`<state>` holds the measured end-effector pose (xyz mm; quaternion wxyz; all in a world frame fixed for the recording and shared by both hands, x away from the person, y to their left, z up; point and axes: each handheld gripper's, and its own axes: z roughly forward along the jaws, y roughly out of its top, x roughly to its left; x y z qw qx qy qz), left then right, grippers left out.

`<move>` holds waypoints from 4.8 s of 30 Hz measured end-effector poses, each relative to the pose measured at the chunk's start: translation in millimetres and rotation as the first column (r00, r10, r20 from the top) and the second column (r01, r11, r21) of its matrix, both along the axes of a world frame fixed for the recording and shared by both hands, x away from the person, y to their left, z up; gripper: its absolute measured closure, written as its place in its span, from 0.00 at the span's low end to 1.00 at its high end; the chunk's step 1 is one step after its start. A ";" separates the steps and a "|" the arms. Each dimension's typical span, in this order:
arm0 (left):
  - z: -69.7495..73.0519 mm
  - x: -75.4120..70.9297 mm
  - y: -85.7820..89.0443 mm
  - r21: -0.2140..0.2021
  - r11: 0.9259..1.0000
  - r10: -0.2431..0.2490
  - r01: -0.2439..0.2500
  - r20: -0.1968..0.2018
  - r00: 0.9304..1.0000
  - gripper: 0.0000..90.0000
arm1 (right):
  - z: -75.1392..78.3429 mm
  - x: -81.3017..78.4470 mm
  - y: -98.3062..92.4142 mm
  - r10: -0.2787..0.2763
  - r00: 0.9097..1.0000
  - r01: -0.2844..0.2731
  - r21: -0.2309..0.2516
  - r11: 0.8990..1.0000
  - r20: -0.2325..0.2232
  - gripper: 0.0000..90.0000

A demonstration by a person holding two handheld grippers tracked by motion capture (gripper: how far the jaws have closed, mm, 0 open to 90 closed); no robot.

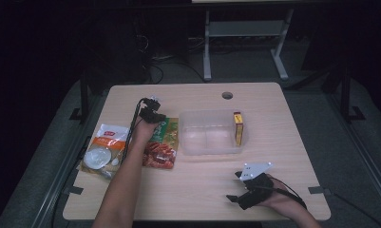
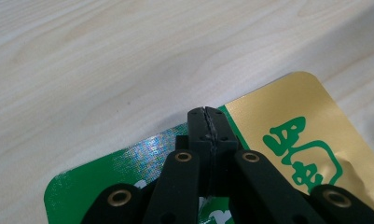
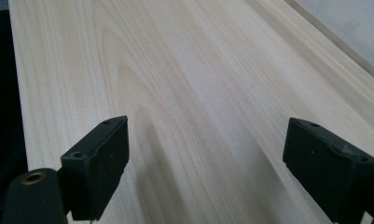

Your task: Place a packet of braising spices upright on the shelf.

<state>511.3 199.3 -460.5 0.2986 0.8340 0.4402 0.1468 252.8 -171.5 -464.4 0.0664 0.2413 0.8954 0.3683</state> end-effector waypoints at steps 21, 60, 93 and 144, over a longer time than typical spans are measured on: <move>-1.5 -51.7 17.0 -0.079 0.996 -0.040 0.037 -0.025 0.999 1.00 | -0.2 0.3 2.3 0.002 1.000 -0.002 -0.014 1.000 0.005 0.16; 0.4 -133.4 -10.3 -0.109 0.958 -0.271 0.264 -0.055 0.961 1.00 | -0.6 1.9 -0.1 -0.015 1.000 0.015 -0.018 1.000 0.001 0.16; -0.1 -123.1 -4.3 -0.042 0.966 -0.255 0.254 -0.007 0.967 1.00 | -0.6 1.2 -0.2 -0.012 1.000 0.012 -0.020 1.000 0.002 0.16; -6.0 -199.4 -138.3 -0.172 0.753 -0.646 0.635 -0.014 0.763 1.00 | 3.8 1.3 -8.4 -0.037 0.999 0.037 -0.006 0.999 0.023 0.16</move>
